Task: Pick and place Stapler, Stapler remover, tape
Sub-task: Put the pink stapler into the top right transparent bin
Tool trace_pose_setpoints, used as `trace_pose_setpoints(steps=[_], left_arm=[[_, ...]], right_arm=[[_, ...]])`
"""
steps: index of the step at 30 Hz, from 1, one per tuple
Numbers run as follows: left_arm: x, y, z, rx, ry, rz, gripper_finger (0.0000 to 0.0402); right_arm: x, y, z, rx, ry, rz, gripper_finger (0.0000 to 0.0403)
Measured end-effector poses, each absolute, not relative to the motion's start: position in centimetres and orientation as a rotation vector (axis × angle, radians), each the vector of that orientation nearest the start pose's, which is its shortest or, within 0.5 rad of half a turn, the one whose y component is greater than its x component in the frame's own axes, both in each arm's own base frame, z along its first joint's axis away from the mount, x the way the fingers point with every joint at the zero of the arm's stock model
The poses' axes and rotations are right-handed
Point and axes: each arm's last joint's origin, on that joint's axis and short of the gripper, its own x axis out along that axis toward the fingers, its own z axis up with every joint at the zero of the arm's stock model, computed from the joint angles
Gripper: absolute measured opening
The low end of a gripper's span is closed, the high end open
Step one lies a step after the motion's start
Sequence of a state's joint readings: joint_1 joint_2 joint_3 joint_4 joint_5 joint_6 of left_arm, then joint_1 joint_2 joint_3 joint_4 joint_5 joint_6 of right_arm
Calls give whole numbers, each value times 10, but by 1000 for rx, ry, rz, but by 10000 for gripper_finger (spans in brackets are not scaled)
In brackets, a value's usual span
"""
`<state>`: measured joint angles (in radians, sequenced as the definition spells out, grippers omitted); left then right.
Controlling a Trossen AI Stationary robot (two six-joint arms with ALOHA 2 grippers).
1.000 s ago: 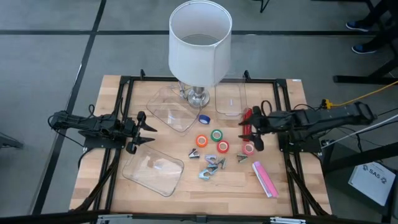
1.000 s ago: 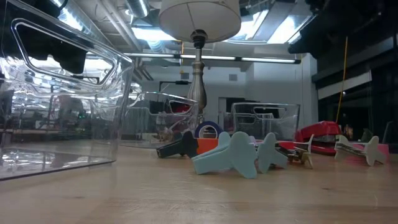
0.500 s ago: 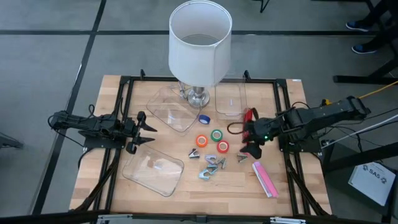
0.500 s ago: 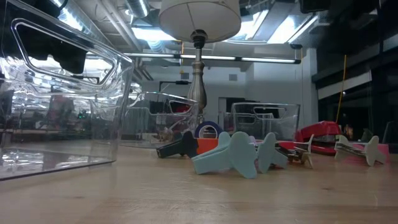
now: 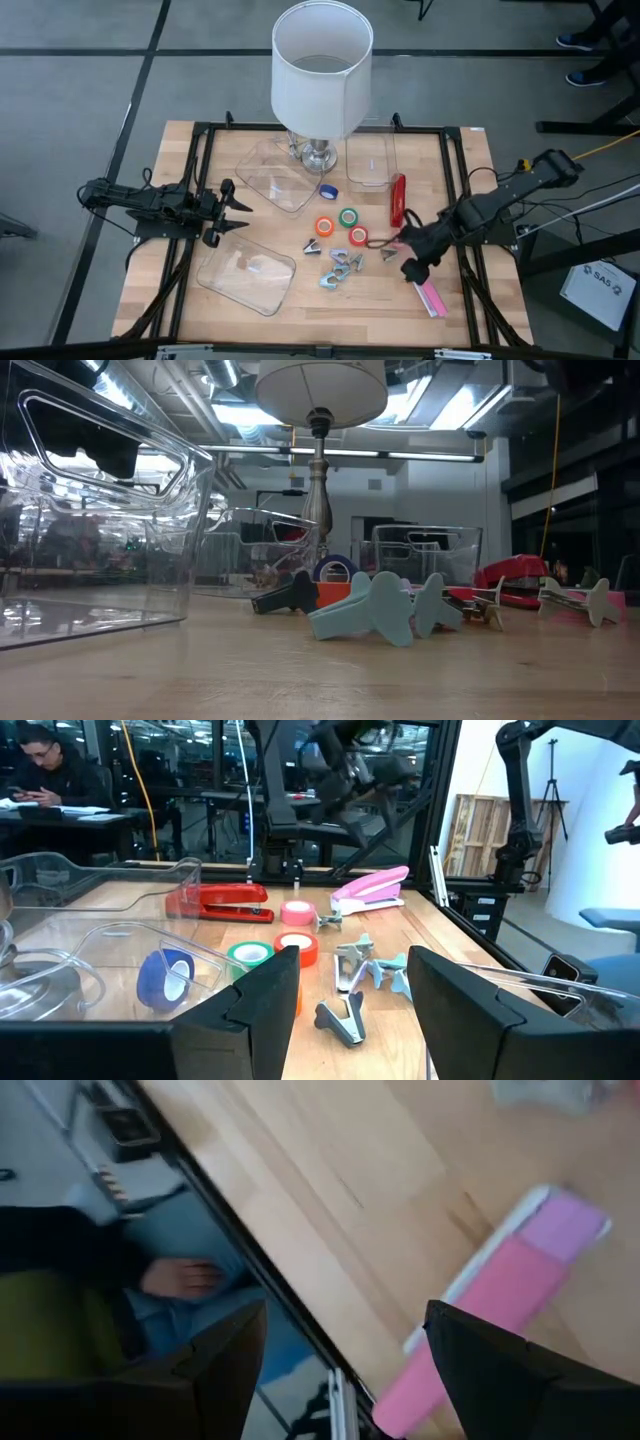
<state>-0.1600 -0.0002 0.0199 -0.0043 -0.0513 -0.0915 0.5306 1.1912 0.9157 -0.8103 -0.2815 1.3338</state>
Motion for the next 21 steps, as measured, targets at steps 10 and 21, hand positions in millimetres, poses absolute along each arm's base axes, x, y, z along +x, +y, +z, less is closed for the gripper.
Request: trace_pose_setpoints(steps=[10, 21], left_arm=[[95, -14, 170, -93, -11, -110, 185], [95, -14, 170, -93, -11, -110, 185]], right_arm=[[178, 136, 223, 899, 1590, -408, 276], [190, 147, 193, 833, 1669, -503, 276]])
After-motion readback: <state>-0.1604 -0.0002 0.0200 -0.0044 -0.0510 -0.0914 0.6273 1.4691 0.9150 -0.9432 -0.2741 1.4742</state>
